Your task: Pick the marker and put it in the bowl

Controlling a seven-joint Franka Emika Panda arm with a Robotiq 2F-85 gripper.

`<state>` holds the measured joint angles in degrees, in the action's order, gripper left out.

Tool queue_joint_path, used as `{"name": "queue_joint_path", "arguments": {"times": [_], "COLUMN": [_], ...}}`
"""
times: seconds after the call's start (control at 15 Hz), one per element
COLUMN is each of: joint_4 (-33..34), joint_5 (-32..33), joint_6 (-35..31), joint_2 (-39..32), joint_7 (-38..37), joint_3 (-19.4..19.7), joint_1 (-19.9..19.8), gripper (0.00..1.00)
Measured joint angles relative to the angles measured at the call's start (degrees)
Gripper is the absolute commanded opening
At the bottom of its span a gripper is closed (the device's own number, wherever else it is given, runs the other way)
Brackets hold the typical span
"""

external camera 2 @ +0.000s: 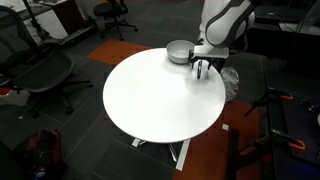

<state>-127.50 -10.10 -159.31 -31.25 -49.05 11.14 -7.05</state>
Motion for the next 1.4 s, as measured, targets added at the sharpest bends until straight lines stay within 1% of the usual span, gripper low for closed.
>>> {"name": "queue_joint_path", "arguments": {"times": [0.07,0.33,0.4,0.53,0.67,0.8,0.93,1.2,1.4], "joint_4": [0.33,1.31,1.57,2.01,2.14,2.2,2.23,1.52,0.27], "joint_5": [0.0,0.0,0.0,0.0,0.0,0.15,0.67,3.59,6.82], "joint_6": [0.06,0.34,0.48,0.78,0.92,1.28,2.57,8.77,14.83], "joint_2": [-0.33,-1.17,-1.19,-1.27,-1.29,-1.27,-1.01,2.29,6.84], "joint_7": [0.28,0.37,0.37,0.37,0.37,0.37,0.37,0.33,0.1], "joint_3": [0.0,0.0,0.0,0.0,0.0,0.2,1.17,3.7,3.94], "joint_1": [0.0,0.01,0.01,0.03,0.09,0.54,2.04,6.63,8.95], "gripper": [0.49,0.2,0.12,0.0,0.05,0.05,0.05,0.05,0.05]}}
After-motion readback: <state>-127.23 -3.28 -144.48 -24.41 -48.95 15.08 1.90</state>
